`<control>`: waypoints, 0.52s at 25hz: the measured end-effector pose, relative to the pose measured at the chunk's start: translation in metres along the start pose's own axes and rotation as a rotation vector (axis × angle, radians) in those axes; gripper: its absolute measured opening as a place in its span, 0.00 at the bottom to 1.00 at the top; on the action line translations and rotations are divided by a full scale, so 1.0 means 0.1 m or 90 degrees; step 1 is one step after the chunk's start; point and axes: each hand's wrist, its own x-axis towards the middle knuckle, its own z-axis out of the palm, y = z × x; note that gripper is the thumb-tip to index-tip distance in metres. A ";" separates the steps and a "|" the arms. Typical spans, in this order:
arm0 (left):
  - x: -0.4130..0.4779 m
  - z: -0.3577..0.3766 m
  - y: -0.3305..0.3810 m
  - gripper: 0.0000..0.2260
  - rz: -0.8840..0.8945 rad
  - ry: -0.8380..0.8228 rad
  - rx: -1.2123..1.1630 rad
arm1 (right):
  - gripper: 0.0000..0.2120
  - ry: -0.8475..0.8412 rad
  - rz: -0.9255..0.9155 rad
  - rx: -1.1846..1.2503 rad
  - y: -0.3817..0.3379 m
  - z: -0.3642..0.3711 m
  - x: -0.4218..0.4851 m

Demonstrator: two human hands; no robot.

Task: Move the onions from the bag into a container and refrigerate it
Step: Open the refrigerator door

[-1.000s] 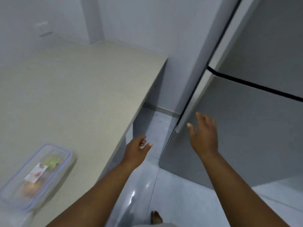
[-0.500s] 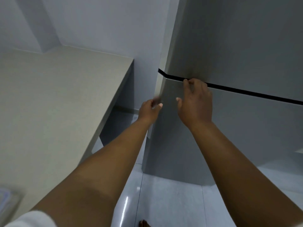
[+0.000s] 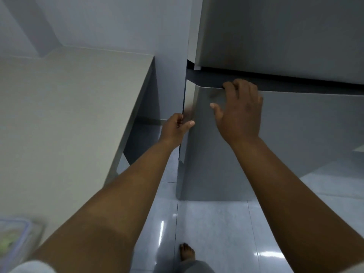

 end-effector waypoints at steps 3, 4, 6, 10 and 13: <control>-0.53 0.01 -0.13 0.11 0.046 0.003 -0.023 | 0.26 0.034 0.033 0.035 -0.09 -0.30 -0.38; -0.71 0.02 -0.15 0.09 0.064 -0.005 -0.012 | 0.27 0.035 0.056 0.047 -0.11 -0.43 -0.51; -1.09 0.06 -0.18 0.06 0.100 -0.028 0.000 | 0.29 0.049 0.102 0.057 -0.18 -0.72 -0.76; -1.90 0.27 -0.25 0.04 0.151 -0.083 -0.014 | 0.28 0.054 0.125 0.060 -0.46 -1.25 -1.31; -2.51 0.49 -0.27 0.04 0.192 -0.146 -0.011 | 0.28 0.039 0.112 0.010 -0.68 -1.53 -1.74</control>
